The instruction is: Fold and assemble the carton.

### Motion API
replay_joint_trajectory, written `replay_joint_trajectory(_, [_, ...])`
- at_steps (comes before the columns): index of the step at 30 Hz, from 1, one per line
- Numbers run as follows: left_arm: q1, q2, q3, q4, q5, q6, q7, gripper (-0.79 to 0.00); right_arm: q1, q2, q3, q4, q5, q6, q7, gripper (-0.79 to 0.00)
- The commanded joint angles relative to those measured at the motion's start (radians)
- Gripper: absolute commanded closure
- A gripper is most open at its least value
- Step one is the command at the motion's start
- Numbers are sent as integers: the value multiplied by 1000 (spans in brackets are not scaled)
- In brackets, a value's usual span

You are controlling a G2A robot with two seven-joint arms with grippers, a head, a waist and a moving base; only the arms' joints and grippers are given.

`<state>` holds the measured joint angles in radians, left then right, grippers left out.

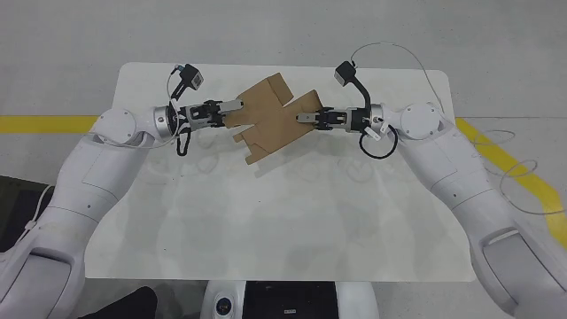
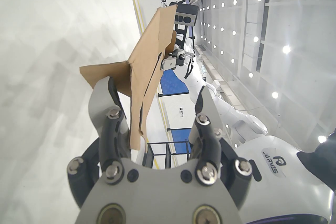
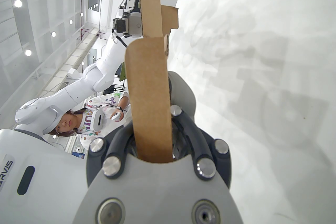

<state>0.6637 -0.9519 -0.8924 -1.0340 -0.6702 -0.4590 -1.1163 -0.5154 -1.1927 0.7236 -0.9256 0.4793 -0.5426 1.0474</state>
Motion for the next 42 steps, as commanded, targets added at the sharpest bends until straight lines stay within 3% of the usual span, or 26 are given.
replay_joint_trajectory(1, [0, -3, -1, 6, 9, -1, -1, -434, -1, -2, 3, 1, -3, 1, 1, 0])
replay_joint_trajectory(5, [0, -7, -7, 15, 22, -2, -3, -296, -2, -6, 9, 2, -11, 4, 3, 0])
replay_joint_trajectory(15, [2, -16, -26, 27, 47, -3, -4, -215, -7, -15, 25, 10, -30, 9, 7, 0])
replay_joint_trajectory(24, [6, -25, -37, 36, 69, 5, -5, -3, -12, -21, 41, 12, -41, 9, 11, 0])
replay_joint_trajectory(31, [7, -31, -45, 38, 76, 12, -9, 0, -16, -26, 53, 14, -47, 14, 17, 0])
replay_joint_trajectory(32, [7, -32, -47, 37, 73, 13, -12, 0, -16, -27, 55, 16, -48, 17, 18, -302])
replay_joint_trajectory(33, [6, -33, -51, 35, 71, 14, -15, 0, -16, -26, 58, 21, -51, 18, 18, -785])
replay_joint_trajectory(42, [1, -31, -83, 12, 83, 3, -63, 0, -28, 7, 154, 75, -87, -23, -1, -785])
